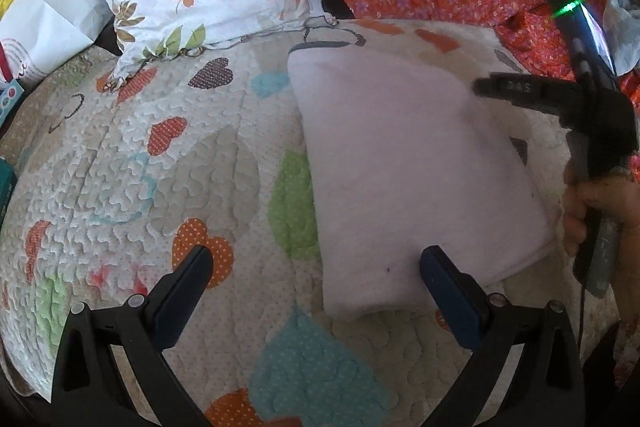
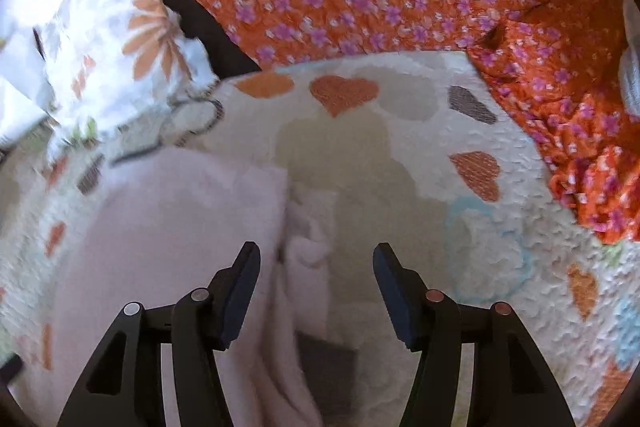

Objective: Fold small clothes

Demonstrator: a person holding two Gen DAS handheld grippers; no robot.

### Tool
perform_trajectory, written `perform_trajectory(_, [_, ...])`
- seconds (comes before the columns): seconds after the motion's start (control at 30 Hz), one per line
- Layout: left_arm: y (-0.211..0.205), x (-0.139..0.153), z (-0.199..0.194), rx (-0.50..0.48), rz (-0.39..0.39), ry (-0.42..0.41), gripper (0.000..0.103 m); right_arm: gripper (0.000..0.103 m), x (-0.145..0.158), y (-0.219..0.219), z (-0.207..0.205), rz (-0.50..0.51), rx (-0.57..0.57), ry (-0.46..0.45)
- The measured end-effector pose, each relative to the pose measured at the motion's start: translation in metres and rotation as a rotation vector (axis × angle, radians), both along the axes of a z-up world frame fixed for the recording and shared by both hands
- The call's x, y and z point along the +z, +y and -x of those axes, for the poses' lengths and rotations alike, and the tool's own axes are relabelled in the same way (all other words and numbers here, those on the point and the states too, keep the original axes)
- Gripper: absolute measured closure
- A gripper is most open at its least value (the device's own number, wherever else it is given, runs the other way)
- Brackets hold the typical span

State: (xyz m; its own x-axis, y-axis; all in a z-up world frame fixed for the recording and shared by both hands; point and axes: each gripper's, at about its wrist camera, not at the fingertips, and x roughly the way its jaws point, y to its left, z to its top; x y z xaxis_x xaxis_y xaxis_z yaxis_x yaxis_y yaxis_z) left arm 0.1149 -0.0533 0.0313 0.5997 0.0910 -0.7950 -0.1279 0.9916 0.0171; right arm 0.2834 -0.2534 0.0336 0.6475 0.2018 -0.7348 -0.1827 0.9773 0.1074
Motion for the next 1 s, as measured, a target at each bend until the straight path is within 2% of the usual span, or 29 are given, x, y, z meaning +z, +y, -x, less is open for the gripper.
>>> perform_trajectory(0.1, [0.000,-0.002,-0.001,-0.001,-0.002,0.008,0.000,0.040,-0.003,0.021,-0.004,0.042,0.065,-0.008])
perform_trajectory(0.13, [0.001,-0.003,-0.001,-0.001,-0.002,0.012,0.000,0.040,-0.010,0.031,-0.008,0.096,0.080,0.009])
perform_trajectory(0.2, [0.002,-0.004,-0.002,0.000,0.004,0.019,0.000,0.040,-0.025,0.040,-0.013,0.201,0.061,0.047])
perform_trajectory(0.23, [0.003,-0.005,-0.003,0.001,0.009,0.023,0.000,0.040,-0.026,0.036,-0.013,0.209,0.029,0.044])
perform_trajectory(0.37, [0.005,-0.006,-0.004,0.003,0.016,0.031,0.000,0.041,-0.014,0.017,-0.011,0.129,-0.051,0.019])
perform_trajectory(0.43, [0.004,-0.007,-0.004,0.001,0.017,0.033,0.000,0.042,-0.005,0.015,-0.005,0.048,-0.034,-0.019])
perform_trajectory(0.5, [0.004,-0.007,-0.004,0.001,0.015,0.033,0.000,0.042,-0.002,0.024,0.000,0.006,0.035,-0.036])
perform_trajectory(0.57, [0.005,-0.008,-0.005,0.002,0.013,0.036,0.000,0.042,-0.009,0.040,0.001,0.015,0.123,-0.005])
perform_trajectory(0.67, [0.006,-0.008,-0.004,0.003,0.019,0.038,0.000,0.042,-0.025,0.048,-0.004,0.064,0.136,0.067])
perform_trajectory(0.77, [0.007,-0.009,-0.005,0.001,0.016,0.037,0.000,0.042,-0.020,0.033,-0.007,0.061,0.045,0.059])
perform_trajectory(0.83, [0.006,-0.008,-0.004,0.004,0.020,0.038,0.000,0.042,-0.009,0.019,-0.003,0.020,-0.003,0.004])
perform_trajectory(0.93, [0.007,-0.009,-0.004,0.006,0.027,0.041,0.000,0.042,0.001,0.021,0.006,-0.077,0.048,-0.027])
perform_trajectory(1.0, [0.007,-0.009,-0.004,0.006,0.026,0.042,0.000,0.042,0.000,0.034,0.011,-0.075,0.120,-0.030])
